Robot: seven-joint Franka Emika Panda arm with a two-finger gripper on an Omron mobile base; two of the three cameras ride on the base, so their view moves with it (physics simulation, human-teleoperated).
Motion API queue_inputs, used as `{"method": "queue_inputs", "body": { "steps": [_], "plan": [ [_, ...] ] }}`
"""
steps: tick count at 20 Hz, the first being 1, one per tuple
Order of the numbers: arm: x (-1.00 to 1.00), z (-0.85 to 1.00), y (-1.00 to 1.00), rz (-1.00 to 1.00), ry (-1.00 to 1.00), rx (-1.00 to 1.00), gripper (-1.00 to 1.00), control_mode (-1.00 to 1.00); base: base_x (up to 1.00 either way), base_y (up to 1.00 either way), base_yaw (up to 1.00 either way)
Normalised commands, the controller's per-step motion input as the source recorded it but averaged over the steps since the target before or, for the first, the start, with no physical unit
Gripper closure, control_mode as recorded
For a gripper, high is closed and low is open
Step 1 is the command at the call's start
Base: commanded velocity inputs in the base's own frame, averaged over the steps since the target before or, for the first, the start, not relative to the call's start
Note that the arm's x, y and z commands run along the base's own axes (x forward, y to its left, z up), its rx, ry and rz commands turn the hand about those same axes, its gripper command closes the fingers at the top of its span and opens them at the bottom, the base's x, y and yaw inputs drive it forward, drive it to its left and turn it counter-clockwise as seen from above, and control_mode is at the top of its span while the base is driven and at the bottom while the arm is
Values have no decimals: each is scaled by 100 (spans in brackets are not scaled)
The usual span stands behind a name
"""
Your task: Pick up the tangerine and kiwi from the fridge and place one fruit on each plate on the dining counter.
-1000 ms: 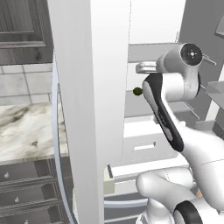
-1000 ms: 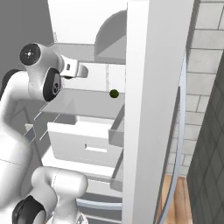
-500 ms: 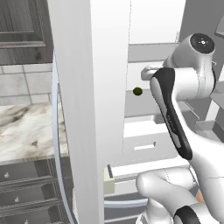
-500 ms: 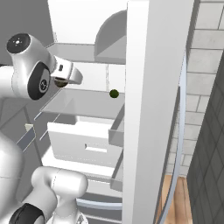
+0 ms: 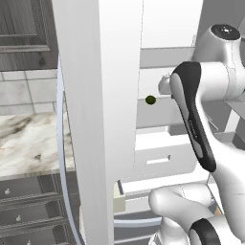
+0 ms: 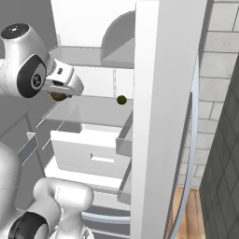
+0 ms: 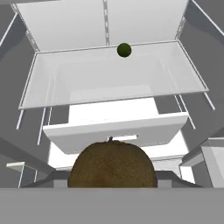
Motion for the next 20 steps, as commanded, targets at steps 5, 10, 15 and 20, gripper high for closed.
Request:
{"method": "queue_inputs", "body": {
  "steps": [5,10,15,20],
  "plan": [
    [-28,-38,0,0,9,0,100,-100,0,0,0],
    [-11,-23,0,0,0,0,100,-100,0,0,0],
    [-1,0,0,0,0,0,100,-100,0,0,0],
    [-1,0,0,0,0,0,100,100,-7,0,0]
  ]
}}
